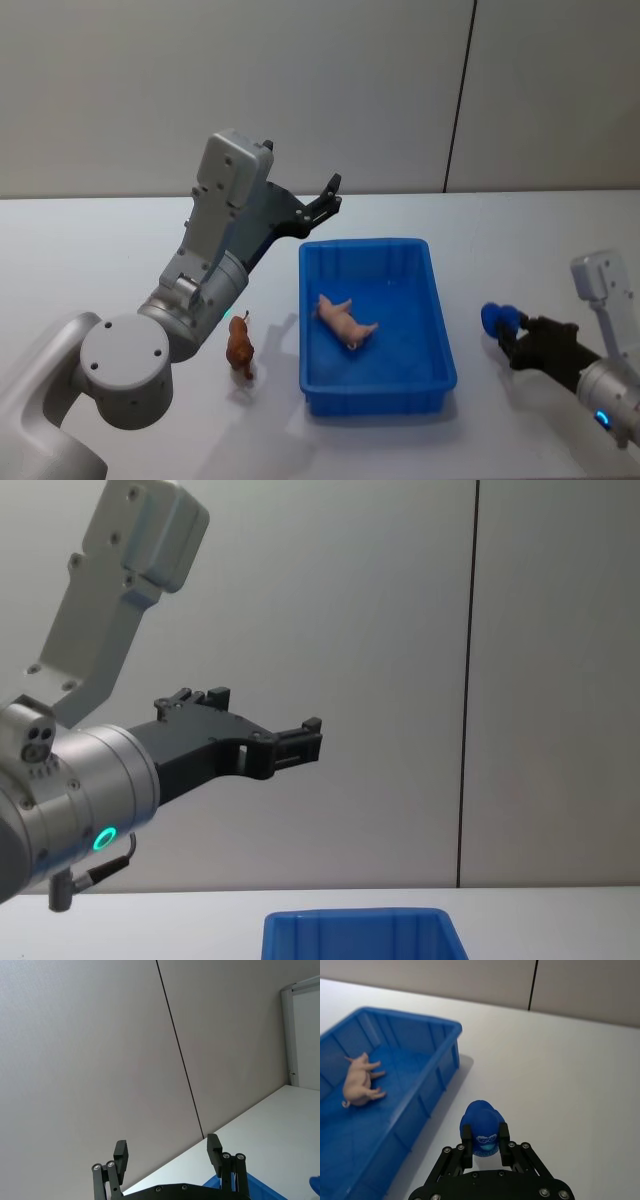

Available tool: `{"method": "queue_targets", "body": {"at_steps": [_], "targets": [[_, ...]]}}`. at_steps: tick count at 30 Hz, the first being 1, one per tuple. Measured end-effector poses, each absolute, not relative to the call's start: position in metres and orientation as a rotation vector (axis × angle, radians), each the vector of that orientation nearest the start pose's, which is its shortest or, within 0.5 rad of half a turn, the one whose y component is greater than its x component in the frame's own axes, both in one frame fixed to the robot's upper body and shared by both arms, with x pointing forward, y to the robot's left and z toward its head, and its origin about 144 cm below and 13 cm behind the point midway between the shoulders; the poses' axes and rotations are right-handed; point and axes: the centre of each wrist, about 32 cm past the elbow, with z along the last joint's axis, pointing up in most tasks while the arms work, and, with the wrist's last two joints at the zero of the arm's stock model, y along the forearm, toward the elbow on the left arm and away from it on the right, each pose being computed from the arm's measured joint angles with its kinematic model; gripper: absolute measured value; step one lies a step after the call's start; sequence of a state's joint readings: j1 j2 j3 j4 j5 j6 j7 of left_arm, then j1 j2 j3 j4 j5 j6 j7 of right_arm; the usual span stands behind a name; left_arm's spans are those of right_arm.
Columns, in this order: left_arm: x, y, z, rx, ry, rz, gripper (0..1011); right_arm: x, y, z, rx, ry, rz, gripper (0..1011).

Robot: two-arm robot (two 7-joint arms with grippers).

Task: Pick up the two dolls from the table and place them into the box.

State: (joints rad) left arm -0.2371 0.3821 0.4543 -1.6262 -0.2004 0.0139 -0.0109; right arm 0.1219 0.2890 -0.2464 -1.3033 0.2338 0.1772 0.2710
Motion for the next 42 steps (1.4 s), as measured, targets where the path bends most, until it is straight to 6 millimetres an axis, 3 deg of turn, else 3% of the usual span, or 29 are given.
{"method": "queue_targets", "body": {"at_steps": [15,29,35,38,42], "targets": [[0.492,0.198,1.204,0.061,-0.268,1.124,1001,0.486,-0.247,1.121,-0.201,0.083,-1.068,208],[0.492,0.198,1.204,0.061,-0.268,1.124,1001,0.503,-0.208,1.13,-0.124,0.038,-0.898,134],[0.492,0.198,1.204,0.061,-0.267,1.124,1001,0.511,-0.195,1.124,-0.139,0.057,-0.86,268],[0.492,0.198,1.204,0.061,-0.268,1.124,1001,0.515,-0.191,1.12,-0.151,0.067,-0.852,412],[0.492,0.198,1.204,0.061,-0.268,1.124,1001,0.518,-0.187,1.117,-0.164,0.079,-0.85,518]]}}
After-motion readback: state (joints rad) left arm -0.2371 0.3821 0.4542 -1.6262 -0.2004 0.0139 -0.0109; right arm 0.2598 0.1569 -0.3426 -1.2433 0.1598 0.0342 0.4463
